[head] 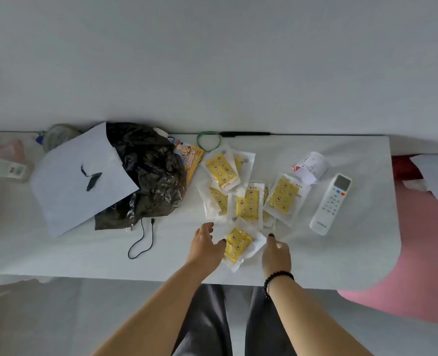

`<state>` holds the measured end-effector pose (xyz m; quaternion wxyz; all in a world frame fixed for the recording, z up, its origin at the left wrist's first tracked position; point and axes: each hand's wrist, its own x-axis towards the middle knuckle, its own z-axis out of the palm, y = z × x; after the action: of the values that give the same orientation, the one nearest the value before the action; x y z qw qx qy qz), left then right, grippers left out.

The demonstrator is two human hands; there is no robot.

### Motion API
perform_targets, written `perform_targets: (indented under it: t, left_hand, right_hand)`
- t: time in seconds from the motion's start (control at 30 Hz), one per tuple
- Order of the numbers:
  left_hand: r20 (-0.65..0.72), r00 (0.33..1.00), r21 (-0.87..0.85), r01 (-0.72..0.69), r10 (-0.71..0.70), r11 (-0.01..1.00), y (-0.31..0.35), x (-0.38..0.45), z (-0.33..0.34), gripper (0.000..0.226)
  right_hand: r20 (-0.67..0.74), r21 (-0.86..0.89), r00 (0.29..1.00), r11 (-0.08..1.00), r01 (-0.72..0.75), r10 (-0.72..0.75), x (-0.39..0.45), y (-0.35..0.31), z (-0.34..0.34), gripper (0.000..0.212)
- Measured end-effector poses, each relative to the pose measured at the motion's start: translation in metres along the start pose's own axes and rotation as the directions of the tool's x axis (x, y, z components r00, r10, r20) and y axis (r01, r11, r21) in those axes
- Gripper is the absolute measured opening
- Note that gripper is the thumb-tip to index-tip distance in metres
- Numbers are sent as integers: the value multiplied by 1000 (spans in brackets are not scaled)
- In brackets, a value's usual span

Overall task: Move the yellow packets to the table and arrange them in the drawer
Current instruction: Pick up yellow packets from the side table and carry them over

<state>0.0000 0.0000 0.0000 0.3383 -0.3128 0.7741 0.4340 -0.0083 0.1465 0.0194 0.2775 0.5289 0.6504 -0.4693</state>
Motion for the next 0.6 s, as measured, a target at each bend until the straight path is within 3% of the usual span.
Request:
perform_targets:
  t: [0.2, 0.33, 0.47, 0.6]
  left_hand:
    - [0, 999, 21, 42, -42, 999, -10, 13, 22, 40]
    - [13, 997, 58, 69, -70, 996, -3, 8, 29, 19]
    - [-9, 996, -223, 87, -91, 971, 15, -9, 20, 13]
    - [-175, 982, -425, -4, -78, 905, 33, -13, -11, 13]
  right_hand:
    - [155, -2, 985, 997, -73, 72, 18, 16, 23, 40]
    - [184, -46, 983, 999, -11, 20, 17, 8, 30, 44]
    - [245, 34, 968, 998, 45, -52, 4, -8, 23, 34]
    - [298, 140, 939, 981, 134, -171, 2, -35, 7, 19]
